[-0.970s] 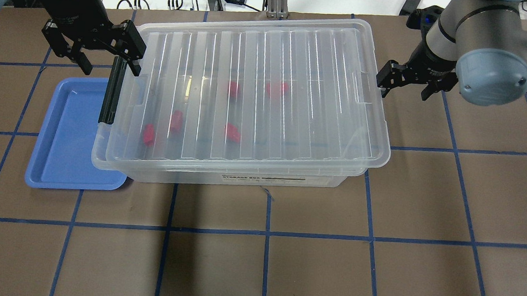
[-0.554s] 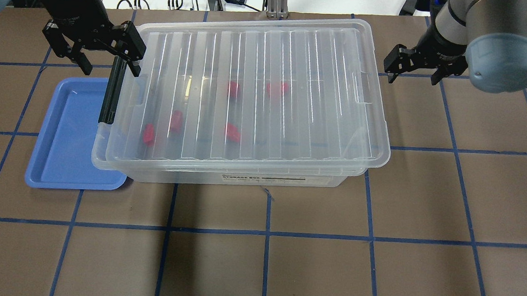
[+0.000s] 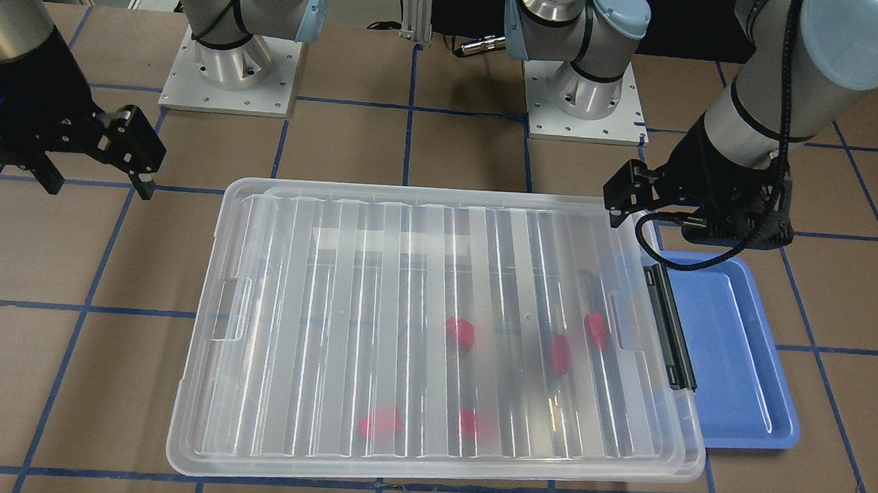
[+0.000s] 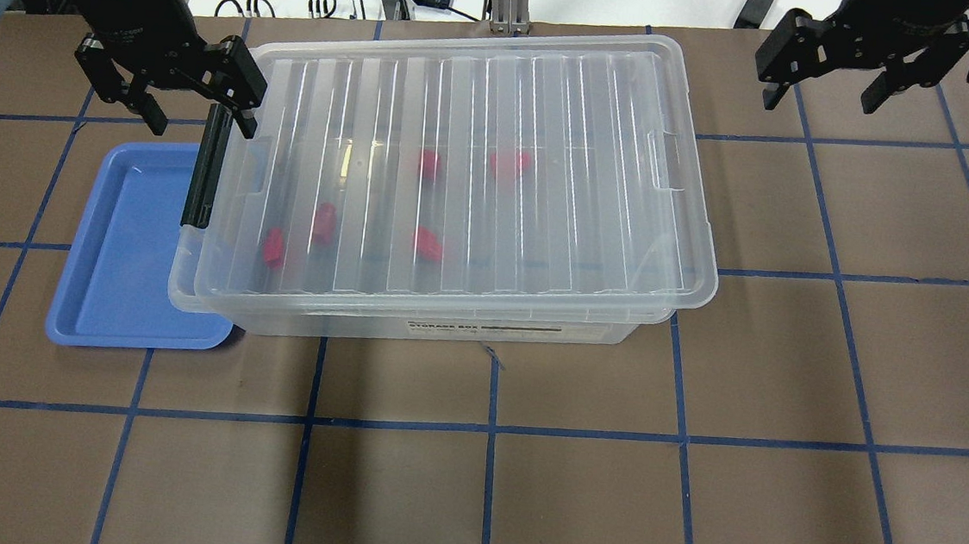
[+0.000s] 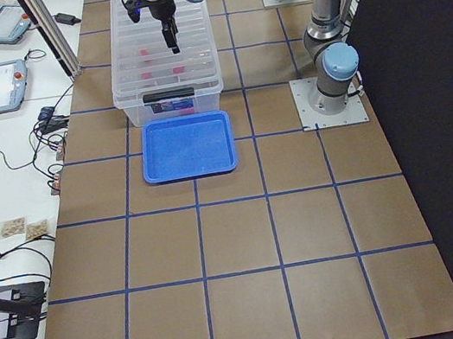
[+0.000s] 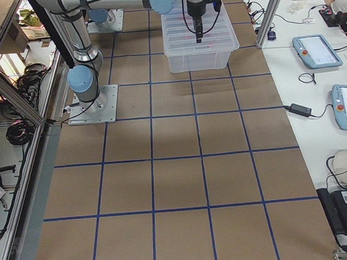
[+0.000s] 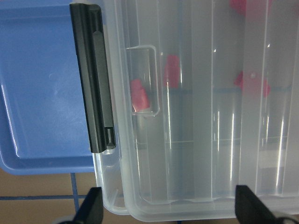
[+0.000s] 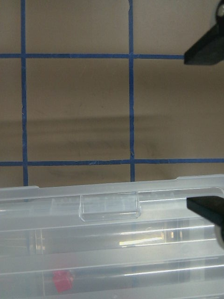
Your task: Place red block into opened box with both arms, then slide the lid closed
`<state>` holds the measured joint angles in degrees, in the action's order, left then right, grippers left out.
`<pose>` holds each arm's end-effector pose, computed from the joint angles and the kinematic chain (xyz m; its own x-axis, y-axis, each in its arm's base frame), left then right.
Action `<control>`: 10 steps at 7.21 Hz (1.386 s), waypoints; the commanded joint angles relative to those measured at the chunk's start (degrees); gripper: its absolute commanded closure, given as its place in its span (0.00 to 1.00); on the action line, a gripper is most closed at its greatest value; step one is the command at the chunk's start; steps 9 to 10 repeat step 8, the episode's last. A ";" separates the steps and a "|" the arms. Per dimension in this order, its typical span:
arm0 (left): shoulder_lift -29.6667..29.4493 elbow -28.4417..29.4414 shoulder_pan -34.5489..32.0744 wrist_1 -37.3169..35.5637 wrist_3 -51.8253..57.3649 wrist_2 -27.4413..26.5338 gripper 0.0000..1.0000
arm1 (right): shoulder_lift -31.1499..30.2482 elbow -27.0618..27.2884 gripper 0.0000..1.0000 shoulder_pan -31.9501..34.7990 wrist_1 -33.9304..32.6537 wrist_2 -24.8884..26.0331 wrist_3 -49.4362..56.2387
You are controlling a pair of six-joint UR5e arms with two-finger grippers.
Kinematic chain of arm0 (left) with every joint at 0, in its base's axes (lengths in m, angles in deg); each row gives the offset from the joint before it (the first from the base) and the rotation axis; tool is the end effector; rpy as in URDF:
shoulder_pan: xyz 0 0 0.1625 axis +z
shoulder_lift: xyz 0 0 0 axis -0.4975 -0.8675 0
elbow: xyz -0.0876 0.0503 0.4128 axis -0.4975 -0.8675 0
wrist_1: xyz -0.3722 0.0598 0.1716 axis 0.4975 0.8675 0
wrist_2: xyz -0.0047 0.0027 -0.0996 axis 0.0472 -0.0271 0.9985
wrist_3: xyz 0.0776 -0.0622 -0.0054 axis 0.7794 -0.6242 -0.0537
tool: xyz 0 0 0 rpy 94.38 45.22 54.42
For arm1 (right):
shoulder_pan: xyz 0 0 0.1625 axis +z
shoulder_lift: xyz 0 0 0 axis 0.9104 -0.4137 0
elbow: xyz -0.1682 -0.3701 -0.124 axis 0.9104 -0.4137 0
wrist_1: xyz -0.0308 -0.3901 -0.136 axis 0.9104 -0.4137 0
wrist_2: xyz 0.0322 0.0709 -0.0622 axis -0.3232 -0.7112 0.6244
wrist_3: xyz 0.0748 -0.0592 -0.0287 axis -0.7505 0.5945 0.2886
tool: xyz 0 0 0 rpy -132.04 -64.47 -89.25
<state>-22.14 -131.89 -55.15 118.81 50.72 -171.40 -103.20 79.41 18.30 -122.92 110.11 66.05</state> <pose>-0.0848 -0.5526 0.4737 -0.9999 0.0152 0.0065 0.0158 0.9945 0.1037 0.0788 -0.5394 0.5207 -0.9998 0.0034 -0.0178 0.0051 0.9954 -0.0954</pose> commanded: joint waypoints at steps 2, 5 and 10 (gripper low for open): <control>0.65 0.03 -0.09 0.00 0.00 0.07 0.00 | -0.33 -0.82 0.00 7.41 2.20 0.34 -12.45; 0.83 -0.06 -0.18 0.17 0.00 -0.02 0.00 | 0.19 -0.74 0.00 9.57 1.49 1.57 -13.99; 0.92 -0.06 -0.18 0.17 0.00 -0.02 0.00 | 0.19 -0.82 0.00 9.66 1.67 2.28 -14.08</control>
